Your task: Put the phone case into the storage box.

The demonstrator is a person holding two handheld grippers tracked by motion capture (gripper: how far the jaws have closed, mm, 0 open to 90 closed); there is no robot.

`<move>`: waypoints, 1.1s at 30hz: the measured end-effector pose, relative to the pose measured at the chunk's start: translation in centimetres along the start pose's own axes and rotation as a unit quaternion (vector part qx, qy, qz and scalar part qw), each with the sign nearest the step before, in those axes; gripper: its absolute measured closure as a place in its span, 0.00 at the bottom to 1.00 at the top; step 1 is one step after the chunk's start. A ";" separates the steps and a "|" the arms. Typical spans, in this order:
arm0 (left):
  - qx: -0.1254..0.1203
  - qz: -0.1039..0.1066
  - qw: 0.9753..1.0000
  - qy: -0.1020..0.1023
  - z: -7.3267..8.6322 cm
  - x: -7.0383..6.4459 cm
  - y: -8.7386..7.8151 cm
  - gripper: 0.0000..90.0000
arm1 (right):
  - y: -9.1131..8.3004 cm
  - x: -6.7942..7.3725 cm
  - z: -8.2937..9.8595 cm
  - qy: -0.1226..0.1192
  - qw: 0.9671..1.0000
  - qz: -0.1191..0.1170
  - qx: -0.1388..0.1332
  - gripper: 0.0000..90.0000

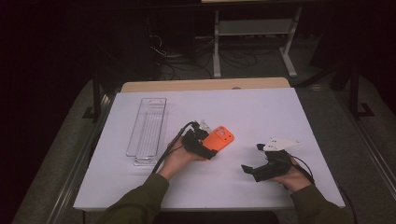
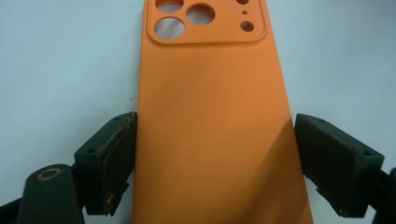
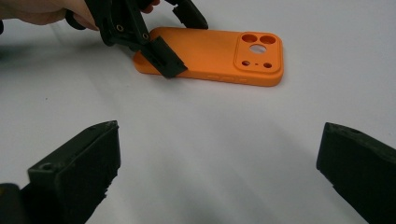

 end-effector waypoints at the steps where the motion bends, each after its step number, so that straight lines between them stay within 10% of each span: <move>1: -0.001 0.000 1.000 0.000 0.0 0.0 -0.1 0.18 | 0.0 0.0 0.0 0.000 1.000 0.000 0.000 0.00; 33: -0.028 0.035 0.999 -0.012 -1.1 0.4 -5.7 0.18 | 0.0 -0.1 0.0 -0.001 1.000 0.002 -0.001 0.00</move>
Point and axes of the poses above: each handheld gripper's, and its own axes: y roughly forward along the jaws, z roughly out of its underside, x roughly to its left, the point moved 9 cm from there along y, roughly forward along the jaws, and after that the axes turned 15 degrees about y, right-handed, at the moved point
